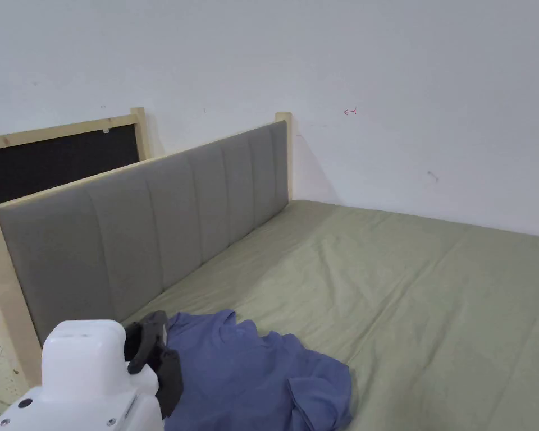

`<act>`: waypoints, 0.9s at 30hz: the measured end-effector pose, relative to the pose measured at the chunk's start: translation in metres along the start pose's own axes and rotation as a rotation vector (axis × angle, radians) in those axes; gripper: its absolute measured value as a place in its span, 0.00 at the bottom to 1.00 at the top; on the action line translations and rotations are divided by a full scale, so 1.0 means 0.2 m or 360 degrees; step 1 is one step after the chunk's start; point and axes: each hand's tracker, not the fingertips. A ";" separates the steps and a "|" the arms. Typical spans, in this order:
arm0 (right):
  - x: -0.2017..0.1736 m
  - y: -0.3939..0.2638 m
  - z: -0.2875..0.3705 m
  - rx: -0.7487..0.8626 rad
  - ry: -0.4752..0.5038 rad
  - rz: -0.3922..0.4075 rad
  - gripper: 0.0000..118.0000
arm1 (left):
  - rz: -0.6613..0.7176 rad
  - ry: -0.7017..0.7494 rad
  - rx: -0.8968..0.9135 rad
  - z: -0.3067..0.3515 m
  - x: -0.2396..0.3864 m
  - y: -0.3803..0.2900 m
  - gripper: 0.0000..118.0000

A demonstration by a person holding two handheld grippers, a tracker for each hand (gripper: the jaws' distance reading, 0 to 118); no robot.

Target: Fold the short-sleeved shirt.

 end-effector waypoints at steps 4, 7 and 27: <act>0.10 0.00 0.00 -0.0066 -0.0105 0.0058 0.03 | -0.0058 -0.0277 -0.0186 -0.40 0.05 0.14 0.07; 0.18 -0.03 -0.02 -0.0105 -0.0186 0.0037 0.03 | -0.0047 -0.0481 -0.0614 -0.90 0.07 0.10 0.19; 0.44 -0.35 -0.33 -0.0593 -0.0247 -0.0113 0.03 | -0.0149 -0.0070 -0.1669 -1.83 0.06 -0.99 0.93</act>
